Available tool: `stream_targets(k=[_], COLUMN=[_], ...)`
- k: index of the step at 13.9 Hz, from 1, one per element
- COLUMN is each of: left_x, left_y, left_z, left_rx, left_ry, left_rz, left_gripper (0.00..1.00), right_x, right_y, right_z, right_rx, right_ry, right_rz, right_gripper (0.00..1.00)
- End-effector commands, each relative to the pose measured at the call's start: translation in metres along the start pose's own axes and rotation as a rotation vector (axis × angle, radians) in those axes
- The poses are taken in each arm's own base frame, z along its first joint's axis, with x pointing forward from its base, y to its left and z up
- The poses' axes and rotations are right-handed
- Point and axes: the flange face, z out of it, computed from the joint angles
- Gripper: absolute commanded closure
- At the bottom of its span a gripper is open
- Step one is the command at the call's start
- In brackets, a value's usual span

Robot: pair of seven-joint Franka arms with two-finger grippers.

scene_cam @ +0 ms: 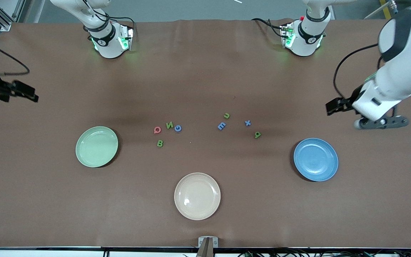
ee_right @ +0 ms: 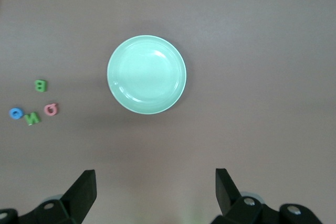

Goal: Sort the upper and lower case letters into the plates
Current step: 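Reach the right gripper to green B while the left gripper reaches green b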

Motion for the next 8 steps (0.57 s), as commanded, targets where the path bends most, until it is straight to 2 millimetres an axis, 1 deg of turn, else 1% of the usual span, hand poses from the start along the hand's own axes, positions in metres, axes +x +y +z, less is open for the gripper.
stream_targets(k=[1, 2, 3, 4, 5, 8], left_x=[0.010, 0.011, 0.012, 0.014, 0.015, 0.022], left_y=[0.021, 0.036, 0.051, 0.064, 0.071, 0.091], left_z=[0.047, 0.064, 0.079, 0.093, 0.103, 0.152], left_rx=[-0.023, -0.025, -0.015, 0.010, 0.019, 0.009], left_ry=[0.018, 0.028, 0.027, 0.026, 0.023, -0.013], left_rz=[-0.051, -0.080, -0.103, -0.116, -0.140, -0.222], left_gripper=[0.00, 0.00, 0.01, 0.02, 0.03, 0.12], right_x=[0.060, 0.066, 0.070, 0.075, 0.077, 0.073], right_y=[0.002, -0.005, -0.024, -0.040, -0.053, -0.107], right_z=[0.053, 0.058, 0.072, 0.088, 0.106, 0.164], right_rx=[-0.008, -0.004, -0.006, 0.017, 0.039, 0.060], right_ry=[-0.069, -0.043, -0.034, -0.022, -0.024, 0.001], right_rz=[-0.005, -0.003, -0.012, 0.029, 0.084, 0.130], right_gripper=[0.00, 0.00, 0.00, 0.00, 0.00, 0.00])
